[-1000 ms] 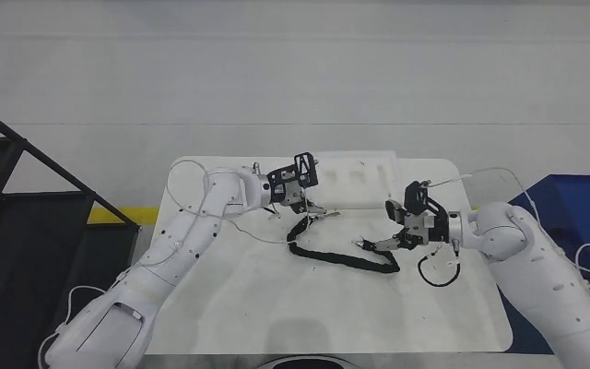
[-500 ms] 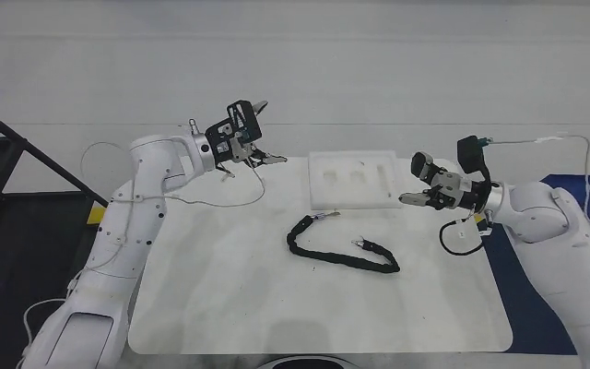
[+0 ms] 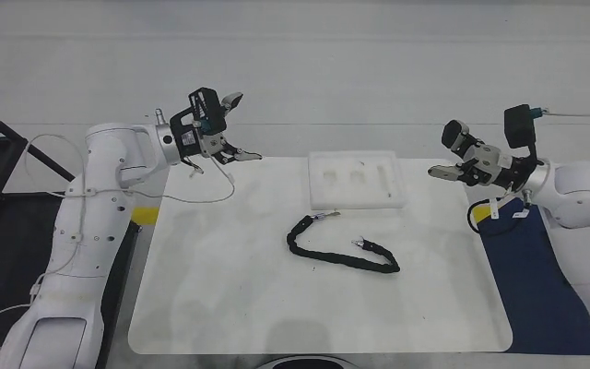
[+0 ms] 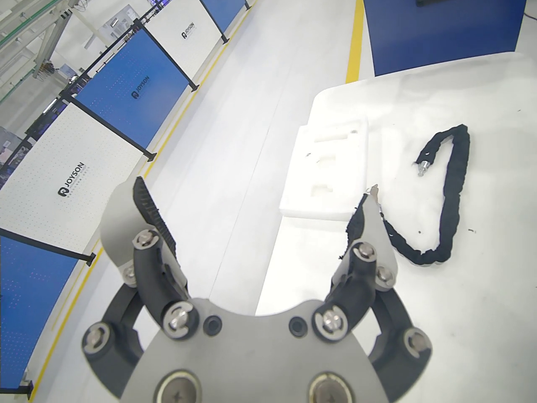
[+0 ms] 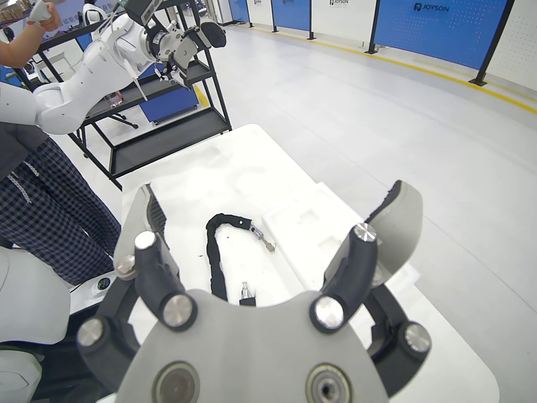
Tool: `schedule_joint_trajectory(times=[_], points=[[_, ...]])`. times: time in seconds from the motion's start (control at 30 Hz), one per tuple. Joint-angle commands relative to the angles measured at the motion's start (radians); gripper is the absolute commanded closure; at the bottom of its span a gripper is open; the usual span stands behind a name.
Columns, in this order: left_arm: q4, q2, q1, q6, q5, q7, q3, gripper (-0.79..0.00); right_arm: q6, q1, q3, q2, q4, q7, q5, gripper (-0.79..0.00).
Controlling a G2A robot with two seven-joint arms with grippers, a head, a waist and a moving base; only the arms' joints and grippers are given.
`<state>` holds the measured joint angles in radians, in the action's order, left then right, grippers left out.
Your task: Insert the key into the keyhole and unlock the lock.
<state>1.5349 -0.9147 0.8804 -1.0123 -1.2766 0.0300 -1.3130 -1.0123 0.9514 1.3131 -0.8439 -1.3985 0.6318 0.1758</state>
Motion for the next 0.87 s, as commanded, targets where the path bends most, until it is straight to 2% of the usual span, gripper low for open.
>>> schedule_joint_trajectory(times=[0.0,0.1,0.83], points=[[-0.009,0.015,-0.007,0.0,0.011,-0.018,0.009,-0.785,0.0,0.0,0.003,0.002,0.002,-0.001,-0.002,-0.785],[-0.024,0.031,-0.014,0.0,0.018,-0.058,0.023,-0.785,0.0,0.0,0.003,0.002,0.002,-0.001,-0.002,-0.785],[-0.024,0.031,-0.014,0.0,0.018,-0.058,0.023,-0.785,0.0,0.0,0.003,0.002,0.002,-0.001,-0.002,-0.784]])
